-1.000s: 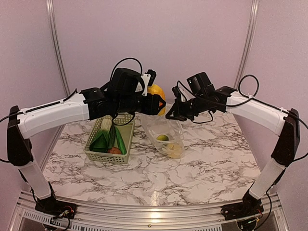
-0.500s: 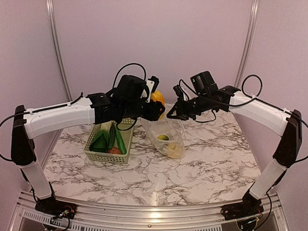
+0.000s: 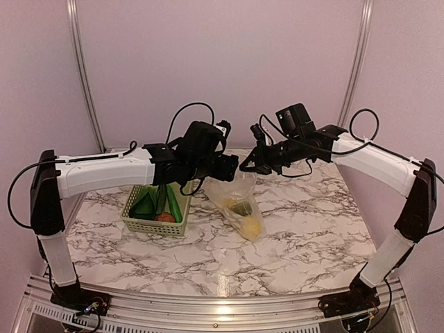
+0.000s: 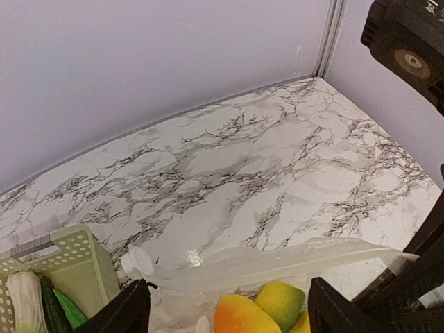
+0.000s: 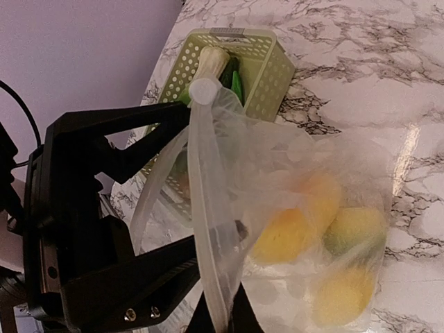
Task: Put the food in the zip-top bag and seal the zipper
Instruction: Place the fake fruit in the zipper food storage bag, then adjust the fake vegetable in the bin.
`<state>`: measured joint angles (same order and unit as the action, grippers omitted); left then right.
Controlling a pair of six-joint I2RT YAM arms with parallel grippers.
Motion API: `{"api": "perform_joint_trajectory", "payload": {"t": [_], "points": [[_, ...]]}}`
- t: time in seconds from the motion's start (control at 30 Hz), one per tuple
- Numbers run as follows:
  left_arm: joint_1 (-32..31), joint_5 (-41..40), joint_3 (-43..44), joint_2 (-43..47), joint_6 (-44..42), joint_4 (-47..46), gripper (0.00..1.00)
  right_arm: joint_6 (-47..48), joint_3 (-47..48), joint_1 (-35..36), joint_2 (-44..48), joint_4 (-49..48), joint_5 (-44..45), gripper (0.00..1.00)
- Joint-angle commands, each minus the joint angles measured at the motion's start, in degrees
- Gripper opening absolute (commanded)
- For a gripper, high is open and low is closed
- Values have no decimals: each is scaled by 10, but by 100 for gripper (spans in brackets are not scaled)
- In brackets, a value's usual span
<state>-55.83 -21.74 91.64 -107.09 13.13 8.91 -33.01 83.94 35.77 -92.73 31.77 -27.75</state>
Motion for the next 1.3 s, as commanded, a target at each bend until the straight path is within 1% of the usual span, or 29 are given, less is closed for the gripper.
{"api": "perform_joint_trajectory", "payload": {"t": [0.0,0.07,0.27,0.4,0.53,0.63,0.73,0.83,1.03,1.27], "points": [[-2,-65,26,-9,29,13,85,-15,8,-4,20,-16,-5,3],[-2,-62,34,-5,30,13,87,-16,8,-4,20,-16,-6,3],[-2,-15,69,37,42,3,87,-10,2,-7,19,-14,-1,3],[-2,29,67,76,53,-12,86,-9,-5,-8,17,-17,-1,3],[-2,26,54,106,65,12,84,-8,-4,-9,12,-19,-3,3],[-2,14,10,138,61,21,85,-8,3,-8,6,-17,-5,3],[2,-49,-56,182,89,23,91,-8,11,-8,-1,-17,-4,3],[19,-87,-109,234,116,42,93,-9,17,-8,-8,-17,-5,3],[44,-103,-183,307,140,106,93,-6,14,-9,-9,-8,0,3],[71,-110,-241,346,177,202,92,-7,-3,-8,-5,-10,8,3]]}}
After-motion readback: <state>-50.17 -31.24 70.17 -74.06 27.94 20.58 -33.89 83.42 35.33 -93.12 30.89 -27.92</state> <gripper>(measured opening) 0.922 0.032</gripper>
